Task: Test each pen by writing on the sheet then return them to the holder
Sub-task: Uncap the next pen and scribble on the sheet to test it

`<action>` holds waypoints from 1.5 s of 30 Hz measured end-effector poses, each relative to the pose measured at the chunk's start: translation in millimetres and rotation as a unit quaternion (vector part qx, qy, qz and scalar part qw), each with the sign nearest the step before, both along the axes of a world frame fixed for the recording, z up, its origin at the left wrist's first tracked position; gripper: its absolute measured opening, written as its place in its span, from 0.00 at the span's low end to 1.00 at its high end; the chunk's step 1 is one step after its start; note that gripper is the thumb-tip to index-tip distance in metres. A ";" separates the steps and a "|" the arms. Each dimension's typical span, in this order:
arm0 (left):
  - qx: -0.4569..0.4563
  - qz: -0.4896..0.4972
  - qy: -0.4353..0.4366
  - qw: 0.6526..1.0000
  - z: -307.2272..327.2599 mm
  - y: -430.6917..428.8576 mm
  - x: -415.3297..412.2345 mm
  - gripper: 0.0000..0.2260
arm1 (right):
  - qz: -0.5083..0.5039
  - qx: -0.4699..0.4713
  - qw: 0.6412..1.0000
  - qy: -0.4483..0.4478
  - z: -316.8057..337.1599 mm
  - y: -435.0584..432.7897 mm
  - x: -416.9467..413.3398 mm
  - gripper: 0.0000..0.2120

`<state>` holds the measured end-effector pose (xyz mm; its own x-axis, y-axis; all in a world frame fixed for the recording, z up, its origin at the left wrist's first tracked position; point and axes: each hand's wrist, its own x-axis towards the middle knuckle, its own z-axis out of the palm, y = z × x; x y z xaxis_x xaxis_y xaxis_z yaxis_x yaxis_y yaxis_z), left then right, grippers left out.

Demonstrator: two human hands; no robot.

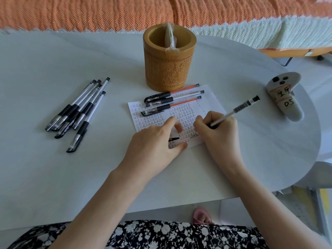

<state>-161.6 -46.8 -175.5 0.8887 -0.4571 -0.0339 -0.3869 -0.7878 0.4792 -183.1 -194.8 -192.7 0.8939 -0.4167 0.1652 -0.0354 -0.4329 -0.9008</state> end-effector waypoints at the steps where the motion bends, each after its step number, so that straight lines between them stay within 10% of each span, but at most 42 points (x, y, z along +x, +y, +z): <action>1: 0.000 -0.001 0.000 1.000 -0.1 -0.1 0.1 0.13 | 0.001 -0.002 1.000 -0.001 -0.2 -0.1 0.3 0.17; 45: 0.003 -0.002 -0.003 1.000 -1.9 0.2 1.3 0.13 | 0.004 -0.001 1.000 -0.006 0.4 0.7 0.4 0.18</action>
<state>-160.4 -46.6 -177.4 0.8871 -0.4604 -0.0319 -0.3928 -0.7895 0.4717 -182.7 -194.1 -192.3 0.8954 -0.4089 0.1764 -0.0213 -0.4349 -0.9002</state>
